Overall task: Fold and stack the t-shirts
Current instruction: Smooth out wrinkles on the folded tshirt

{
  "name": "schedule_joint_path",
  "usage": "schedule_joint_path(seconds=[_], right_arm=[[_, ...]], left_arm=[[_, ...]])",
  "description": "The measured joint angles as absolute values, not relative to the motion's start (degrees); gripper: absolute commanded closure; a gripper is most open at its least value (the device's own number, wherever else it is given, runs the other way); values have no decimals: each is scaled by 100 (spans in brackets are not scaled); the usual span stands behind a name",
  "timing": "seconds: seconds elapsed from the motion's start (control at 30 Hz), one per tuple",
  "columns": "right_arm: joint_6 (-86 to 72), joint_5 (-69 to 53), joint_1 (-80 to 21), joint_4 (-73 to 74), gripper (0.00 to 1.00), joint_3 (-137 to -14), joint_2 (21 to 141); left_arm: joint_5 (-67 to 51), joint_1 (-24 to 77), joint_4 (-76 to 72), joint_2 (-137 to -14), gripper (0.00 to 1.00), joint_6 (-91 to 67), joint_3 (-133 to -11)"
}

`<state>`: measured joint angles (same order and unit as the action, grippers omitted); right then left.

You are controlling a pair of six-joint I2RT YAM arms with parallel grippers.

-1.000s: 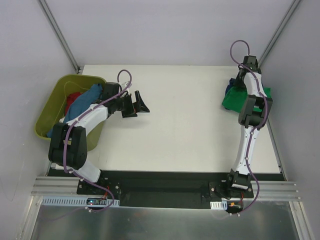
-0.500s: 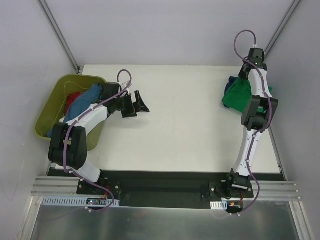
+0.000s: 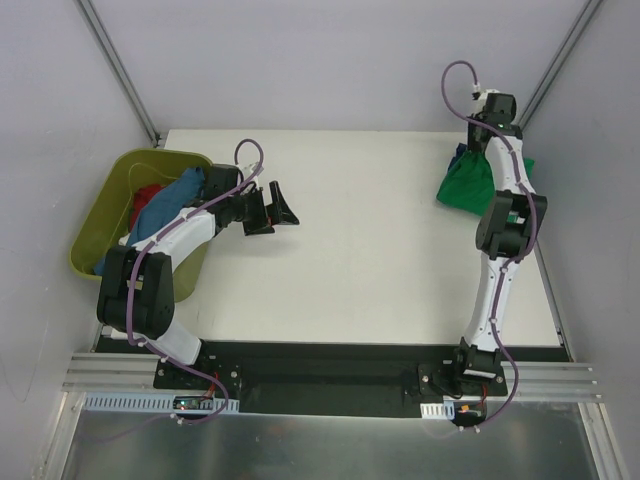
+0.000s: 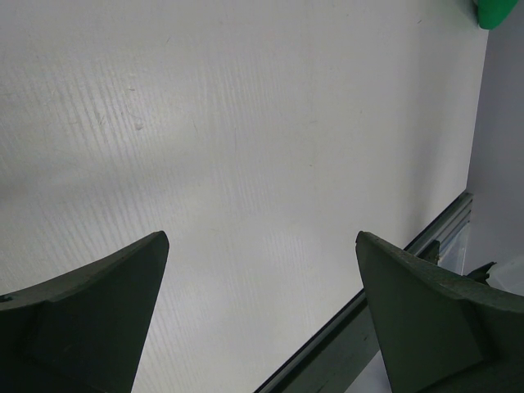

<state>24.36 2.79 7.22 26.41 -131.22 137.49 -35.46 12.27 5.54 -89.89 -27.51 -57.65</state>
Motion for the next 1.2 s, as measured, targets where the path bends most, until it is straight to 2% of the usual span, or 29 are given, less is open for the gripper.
schedule_joint_path(seconds=[0.03,0.07,0.1,0.13,0.17,0.23,0.4,0.43,0.47,0.53,0.63,0.9,1.2], right_arm=[[2663,263,657,2639,97,-13128,13852],[2858,272,611,2648,86,-13128,13961],[3026,283,504,2652,84,-13137,14077],[3142,311,438,2661,75,-13155,14202],[3227,353,379,2674,67,-13157,14313],[3306,395,287,2718,43,-13157,14466],[3186,392,316,2718,20,-13150,14427],[3129,384,344,2716,9,-13131,14355],[3065,381,364,2714,3,-13111,14285],[2902,384,408,2670,0,-13008,14038],[2565,336,491,2624,3,-12807,13537],[1717,-668,1096,2563,3,-12086,12265],[2644,-810,1282,3439,1,-12125,12995]], left_arm=[[-3546,1227,554,-8989,1,-2751,-5765],[-3546,1227,554,-8989,1,-2753,-5765],[-3546,1227,554,-8989,1,-2753,-5765],[-3546,1227,554,-8991,1,-2753,-5765],[-3546,1227,554,-8991,0,-2753,-5769],[-3548,1227,556,-8991,1,-2753,-5774],[-3551,1227,556,-8991,1,-2755,-5776],[-3551,1227,561,-8991,1,-2755,-5776],[-3551,1227,561,-8991,1,-2755,-5776],[-3551,1227,561,-8991,1,-2755,-5776],[-3553,1227,567,-8991,1,-2757,-5776],[-3553,1227,596,-8989,1,-2757,-5776],[-3573,1227,598,-8989,1,-2757,-5776]])
